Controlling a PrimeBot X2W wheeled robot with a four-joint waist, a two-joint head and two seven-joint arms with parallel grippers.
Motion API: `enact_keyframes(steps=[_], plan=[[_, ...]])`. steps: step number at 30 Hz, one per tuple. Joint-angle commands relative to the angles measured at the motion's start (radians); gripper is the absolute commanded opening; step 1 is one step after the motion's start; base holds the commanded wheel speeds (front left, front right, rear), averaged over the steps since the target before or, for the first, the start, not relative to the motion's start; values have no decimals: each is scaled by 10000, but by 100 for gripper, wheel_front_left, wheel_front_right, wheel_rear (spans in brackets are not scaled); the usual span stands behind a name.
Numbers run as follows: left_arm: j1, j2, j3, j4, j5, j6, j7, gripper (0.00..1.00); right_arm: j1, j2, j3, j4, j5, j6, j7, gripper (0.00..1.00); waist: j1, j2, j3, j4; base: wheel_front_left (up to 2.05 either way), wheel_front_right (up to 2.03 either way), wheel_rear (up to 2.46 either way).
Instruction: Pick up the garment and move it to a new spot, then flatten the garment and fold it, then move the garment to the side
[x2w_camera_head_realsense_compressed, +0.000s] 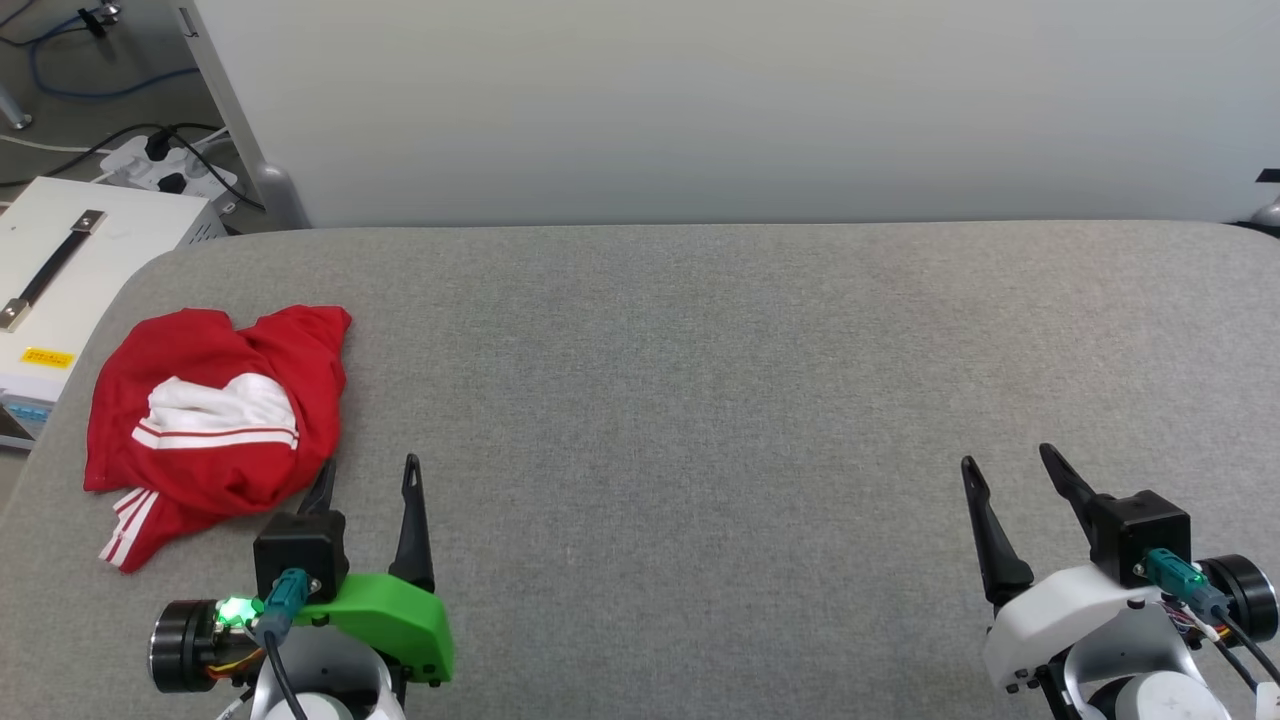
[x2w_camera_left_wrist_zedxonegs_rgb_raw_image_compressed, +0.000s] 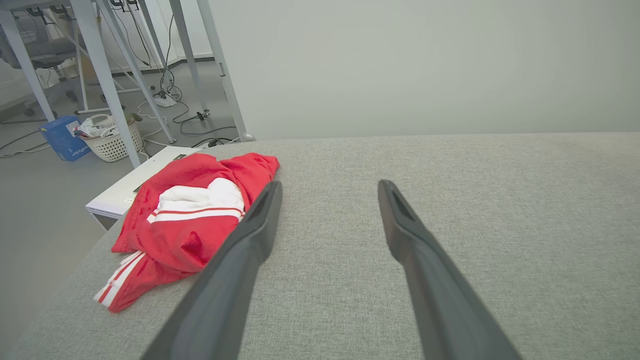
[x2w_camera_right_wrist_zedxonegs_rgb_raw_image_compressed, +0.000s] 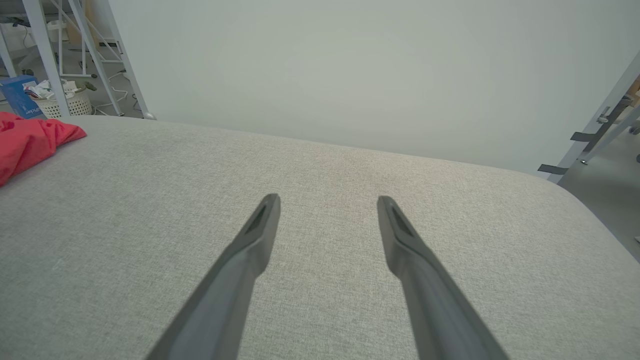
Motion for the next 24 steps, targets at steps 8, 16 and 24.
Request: enact_keyframes(steps=[8, 16, 24], plan=[[-62, -4, -73, 19, -179, 102, -235, 100, -73, 0, -77, -47, 284, -1, -230, 100, 0, 0, 9, 5, 0, 0, 0], [-83, -7, -123, 26, -313, 149, -400, 100, -87, 1, -117, -164, 609, -1, -393, 100, 0, 0, 12, 17, 0, 0, 0], [-118, -10, -184, 49, -435, 190, -565, 100, -68, 1, -142, -225, 877, -2, -555, 100, 0, 0, 26, 29, 0, 0, 0]])
